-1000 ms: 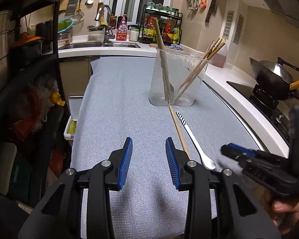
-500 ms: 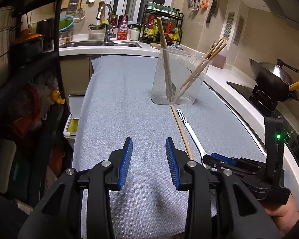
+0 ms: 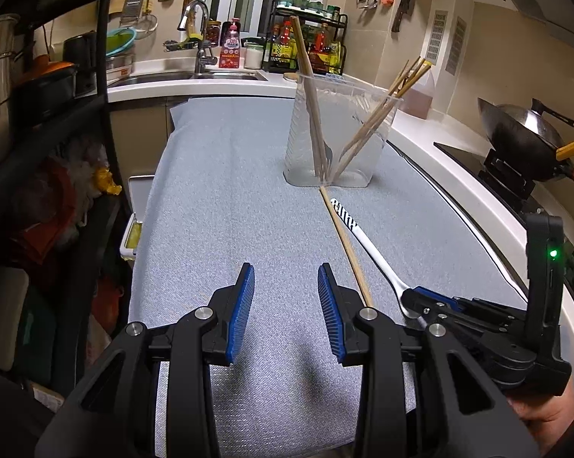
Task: Organize utensils
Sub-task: 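Grasp the white spoon bowl with the right tool while the left tool grasps the chopstick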
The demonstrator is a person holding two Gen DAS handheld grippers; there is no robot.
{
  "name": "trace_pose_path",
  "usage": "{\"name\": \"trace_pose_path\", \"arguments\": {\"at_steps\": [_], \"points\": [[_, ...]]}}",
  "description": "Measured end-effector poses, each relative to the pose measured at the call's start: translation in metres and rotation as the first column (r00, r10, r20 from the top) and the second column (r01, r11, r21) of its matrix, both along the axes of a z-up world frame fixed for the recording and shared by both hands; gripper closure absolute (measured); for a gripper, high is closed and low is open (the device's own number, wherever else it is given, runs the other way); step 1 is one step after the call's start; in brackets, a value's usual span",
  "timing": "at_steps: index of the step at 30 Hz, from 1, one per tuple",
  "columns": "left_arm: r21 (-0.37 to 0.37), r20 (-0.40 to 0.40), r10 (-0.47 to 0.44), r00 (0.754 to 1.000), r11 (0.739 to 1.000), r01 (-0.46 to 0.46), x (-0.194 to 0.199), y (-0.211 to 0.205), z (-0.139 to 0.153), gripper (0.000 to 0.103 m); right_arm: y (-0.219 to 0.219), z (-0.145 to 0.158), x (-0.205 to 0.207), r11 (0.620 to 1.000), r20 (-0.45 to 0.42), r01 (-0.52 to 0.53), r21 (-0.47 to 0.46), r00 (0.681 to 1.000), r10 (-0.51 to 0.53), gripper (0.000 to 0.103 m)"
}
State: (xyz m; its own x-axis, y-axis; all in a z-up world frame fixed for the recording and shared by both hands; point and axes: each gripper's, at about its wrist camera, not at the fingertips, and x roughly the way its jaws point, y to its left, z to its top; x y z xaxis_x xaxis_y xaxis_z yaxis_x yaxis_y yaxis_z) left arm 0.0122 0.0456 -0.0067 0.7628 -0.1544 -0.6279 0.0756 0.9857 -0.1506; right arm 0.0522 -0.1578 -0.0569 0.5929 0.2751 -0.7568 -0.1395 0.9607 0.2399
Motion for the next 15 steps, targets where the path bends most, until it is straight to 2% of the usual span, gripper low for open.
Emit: {"name": "trace_pose_path", "arguments": {"at_steps": [8, 15], "points": [[0.028, -0.022, -0.012, 1.000, 1.000, 0.012, 0.004, -0.013, -0.007, 0.068, -0.022, 0.003, -0.006, 0.999, 0.021, 0.035, 0.009, 0.999, -0.036, 0.093], [0.049, -0.052, -0.029, 0.998, 0.998, 0.032, 0.009, -0.030, -0.019, 0.068, -0.048, 0.005, -0.012, 0.995, 0.064, 0.094, -0.019, 0.994, -0.093, 0.093]]}}
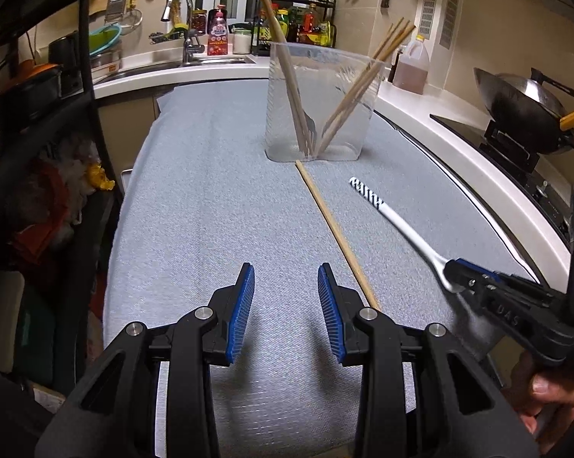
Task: Organize utensils
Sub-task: 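Grasp the white spoon bowl with the right tool while the left tool grasps the chopstick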
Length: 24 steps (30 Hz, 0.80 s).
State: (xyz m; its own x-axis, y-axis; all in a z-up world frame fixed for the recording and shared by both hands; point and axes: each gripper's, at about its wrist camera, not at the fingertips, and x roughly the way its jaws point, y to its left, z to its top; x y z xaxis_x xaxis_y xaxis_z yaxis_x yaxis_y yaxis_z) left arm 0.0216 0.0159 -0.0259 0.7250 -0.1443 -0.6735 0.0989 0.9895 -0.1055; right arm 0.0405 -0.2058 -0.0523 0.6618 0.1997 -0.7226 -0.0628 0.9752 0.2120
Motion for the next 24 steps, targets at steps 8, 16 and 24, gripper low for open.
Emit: {"name": "trace_pose_path", "arguments": {"at_steps": [8, 16, 24], "points": [[-0.017, -0.039, -0.042, 0.998, 0.999, 0.041, 0.010, -0.034, -0.020, 0.068, -0.015, -0.006, -0.006, 1.000, 0.030, 0.004, -0.017, 1.000, -0.004, 0.093], [0.045, -0.079, -0.048, 0.996, 0.998, 0.051, 0.018, -0.068, -0.034, 0.068, -0.020, -0.009, -0.009, 1.000, 0.032, -0.031, -0.004, 0.999, 0.031, 0.090], [0.088, -0.076, -0.001, 0.997, 0.996, 0.007, 0.011, -0.056, -0.031, 0.097, -0.015, -0.009, -0.012, 0.999, 0.016, -0.036, -0.019, 0.999, 0.036, 0.089]]}}
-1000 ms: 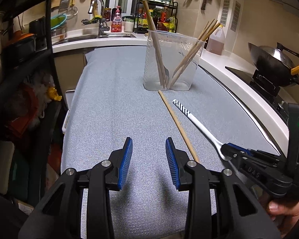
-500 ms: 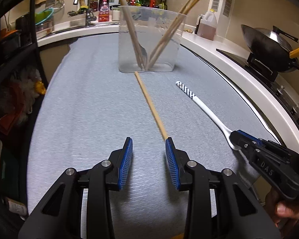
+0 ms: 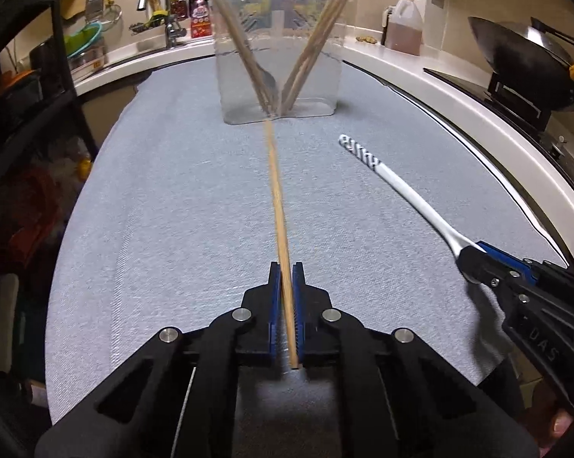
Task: Organize utensils
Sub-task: 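Grasp the white spoon bowl with the right tool while the left tool grasps the chopstick, then lift the spoon and chopstick off the mat and raise them upright with both tools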
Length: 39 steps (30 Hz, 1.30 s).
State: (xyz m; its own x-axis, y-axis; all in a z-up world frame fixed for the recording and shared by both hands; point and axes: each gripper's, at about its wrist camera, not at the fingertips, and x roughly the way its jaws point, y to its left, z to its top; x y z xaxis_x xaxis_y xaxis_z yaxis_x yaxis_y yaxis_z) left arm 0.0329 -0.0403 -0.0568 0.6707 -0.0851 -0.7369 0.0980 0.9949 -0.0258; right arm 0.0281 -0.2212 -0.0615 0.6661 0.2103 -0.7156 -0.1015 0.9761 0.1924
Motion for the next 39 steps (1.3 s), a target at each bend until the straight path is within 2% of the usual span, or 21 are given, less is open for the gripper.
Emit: {"name": "trace_pose_path", "arguments": {"at_steps": [8, 24, 26, 31, 39], "points": [[-0.047, -0.027, 0.030, 0.999, 0.998, -0.031, -0.017, 0.029, 0.001, 0.097, 0.005, 0.001, -0.008, 0.999, 0.000, 0.001, -0.039, 1.000, -0.001, 0.088], [-0.022, 0.011, 0.030, 0.999, 0.999, -0.030, -0.014, 0.019, -0.002, 0.097, 0.017, 0.003, -0.006, 0.992, 0.016, -0.002, -0.128, 1.000, 0.004, 0.091], [-0.041, 0.007, 0.032, 0.999, 0.999, -0.032, -0.015, 0.022, -0.002, 0.097, 0.017, 0.006, -0.006, 0.991, 0.019, 0.003, -0.132, 1.000, 0.000, 0.092], [-0.042, 0.026, 0.025, 0.999, 0.999, -0.024, -0.020, 0.024, 0.004, 0.097, 0.019, 0.021, -0.009, 0.989, 0.045, 0.005, -0.150, 0.999, 0.002, 0.092], [-0.042, 0.100, 0.026, 0.995, 0.999, -0.022, -0.040, 0.030, 0.028, 0.097, 0.020, 0.058, -0.025, 0.986, 0.121, 0.014, -0.167, 0.993, 0.007, 0.092]]}}
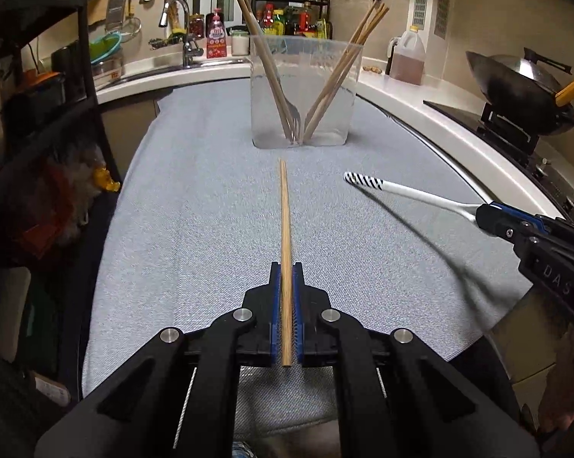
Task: Organize utensils
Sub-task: 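Lift the spoon and chopstick off the mat and raise them upright with both tools, then carry the spoon and chopstick over the clear container with both tools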
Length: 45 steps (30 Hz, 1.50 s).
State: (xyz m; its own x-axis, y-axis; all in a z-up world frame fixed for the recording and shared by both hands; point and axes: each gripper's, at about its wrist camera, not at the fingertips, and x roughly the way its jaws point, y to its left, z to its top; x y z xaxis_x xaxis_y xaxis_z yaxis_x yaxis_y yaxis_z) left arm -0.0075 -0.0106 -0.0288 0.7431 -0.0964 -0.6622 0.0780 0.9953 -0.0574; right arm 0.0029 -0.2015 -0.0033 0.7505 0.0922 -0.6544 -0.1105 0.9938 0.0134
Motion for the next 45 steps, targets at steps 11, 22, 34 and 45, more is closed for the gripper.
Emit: {"name": "trace_pose_path", "arguments": {"at_steps": [11, 22, 34, 45], "points": [[-0.007, 0.094, 0.014, 0.995, 1.000, -0.013, -0.031, 0.010, 0.033, 0.097, -0.007, 0.039, -0.022, 1.000, 0.085, -0.003, 0.005, 0.996, 0.003, 0.091], [-0.013, 0.177, 0.007, 0.984, 1.000, -0.005, -0.038, 0.020, 0.072, 0.097, -0.012, 0.075, -0.030, 1.000, 0.156, -0.016, 0.019, 0.988, 0.013, 0.091], [-0.024, 0.234, -0.024, 0.972, 0.999, 0.031, 0.001, 0.029, 0.136, 0.097, 0.000, 0.112, -0.007, 0.997, 0.207, -0.076, -0.005, 0.975, 0.075, 0.091], [-0.072, 0.167, -0.054, 0.985, 0.995, 0.066, 0.040, 0.028, 0.154, 0.097, 0.011, 0.128, 0.031, 0.988, 0.158, -0.151, -0.034, 0.975, 0.154, 0.091]]}}
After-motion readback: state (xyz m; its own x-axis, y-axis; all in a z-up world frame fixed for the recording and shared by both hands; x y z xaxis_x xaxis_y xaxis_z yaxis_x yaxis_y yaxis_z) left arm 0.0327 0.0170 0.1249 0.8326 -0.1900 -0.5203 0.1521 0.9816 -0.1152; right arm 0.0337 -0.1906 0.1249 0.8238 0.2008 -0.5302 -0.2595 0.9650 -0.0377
